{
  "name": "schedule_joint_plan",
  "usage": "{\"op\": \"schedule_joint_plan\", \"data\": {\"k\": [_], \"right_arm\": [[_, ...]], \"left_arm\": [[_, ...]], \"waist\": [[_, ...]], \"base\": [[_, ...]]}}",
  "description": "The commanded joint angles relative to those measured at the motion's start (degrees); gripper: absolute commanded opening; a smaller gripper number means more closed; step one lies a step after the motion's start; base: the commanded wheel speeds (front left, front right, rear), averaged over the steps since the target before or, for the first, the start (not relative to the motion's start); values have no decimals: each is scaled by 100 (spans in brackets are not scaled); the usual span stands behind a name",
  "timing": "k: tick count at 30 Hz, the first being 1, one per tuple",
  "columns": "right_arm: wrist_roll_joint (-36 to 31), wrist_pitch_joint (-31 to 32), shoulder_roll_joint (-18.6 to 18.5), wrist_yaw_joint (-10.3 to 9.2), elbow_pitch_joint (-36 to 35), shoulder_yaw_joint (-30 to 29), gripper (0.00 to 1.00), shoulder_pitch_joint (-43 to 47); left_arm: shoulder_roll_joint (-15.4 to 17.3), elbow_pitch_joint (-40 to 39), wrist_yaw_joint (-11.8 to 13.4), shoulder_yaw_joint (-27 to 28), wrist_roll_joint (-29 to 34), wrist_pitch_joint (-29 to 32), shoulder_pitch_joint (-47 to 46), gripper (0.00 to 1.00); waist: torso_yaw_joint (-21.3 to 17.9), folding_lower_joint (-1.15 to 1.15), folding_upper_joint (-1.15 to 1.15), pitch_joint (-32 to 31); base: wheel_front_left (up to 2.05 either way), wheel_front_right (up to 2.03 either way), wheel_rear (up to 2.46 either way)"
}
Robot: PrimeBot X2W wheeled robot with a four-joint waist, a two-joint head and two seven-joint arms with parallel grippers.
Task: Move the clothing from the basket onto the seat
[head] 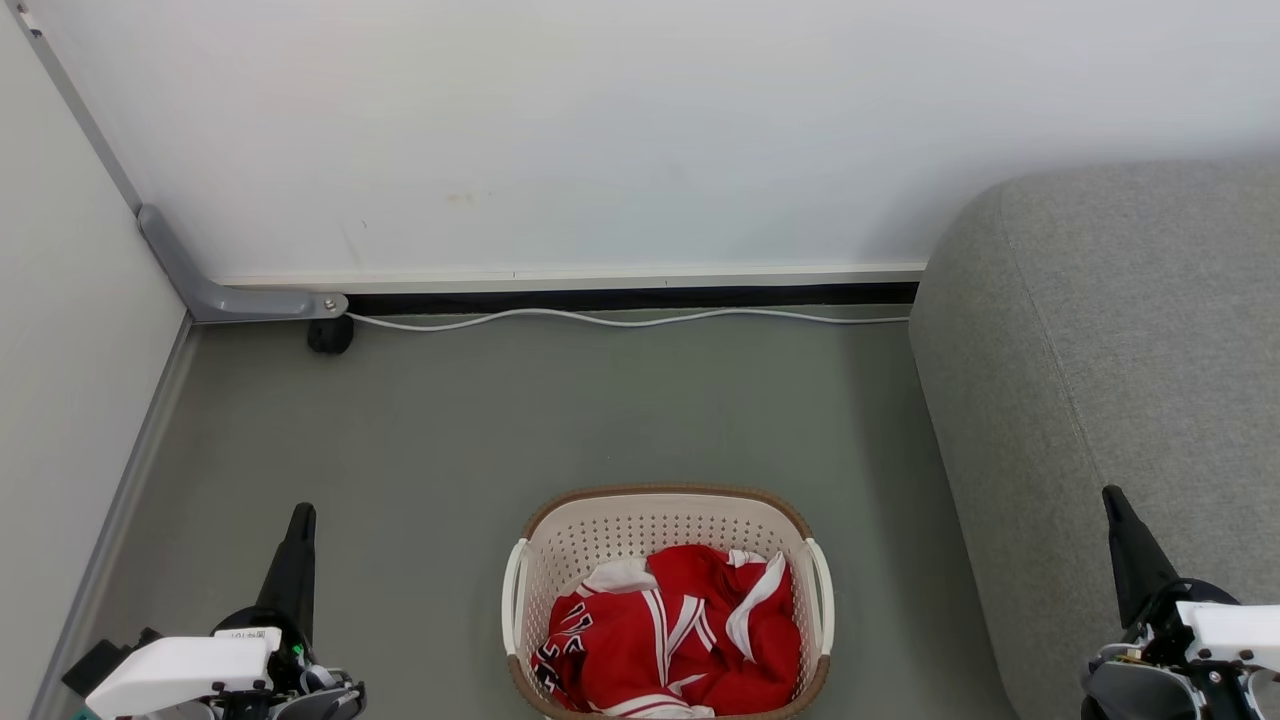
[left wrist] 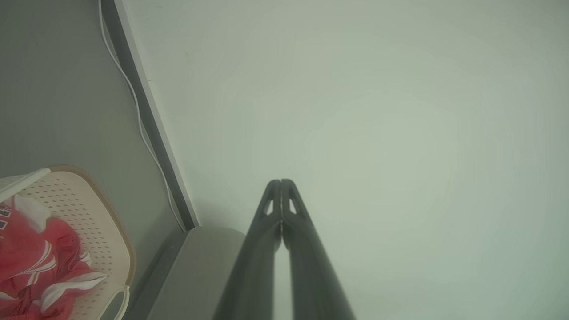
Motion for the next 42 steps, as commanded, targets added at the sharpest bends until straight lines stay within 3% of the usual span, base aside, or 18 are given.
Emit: {"op": "schedule_joint_plan", "data": {"k": [1,20,21,28,33,42], "right_arm": [[40,42,-67,34,-167,130,0,-145],[40,42,-67,34,-167,130,0,-145],[0,-1,0,0,2,0,100,-1],[-8,-3,89,-10,223,25,100,155],[-33,-18,69,-8,188,56,100,116],[-144,-125,-14,-5,122,187,100,51]], "left_arm": [[98,-159,-42,184,-28,33,-326,0],[98,-159,-42,184,-28,33,-326,0],[0,2,0,0,0,0,0,100],[-105,257,8,-27,0,-30,178,100],[-97,245,6,-67,7,-107,136,100],[-58,221,2,-175,115,-265,64,100]], "waist": [[0,0,0,0],[0,0,0,0],[0,0,0,0],[-1,1,0,13],[-4,13,0,-13],[-15,0,0,0]], "base": [[0,0,0],[0,0,0],[0,0,0],[0,0,0],[0,0,0],[0,0,0]]}}
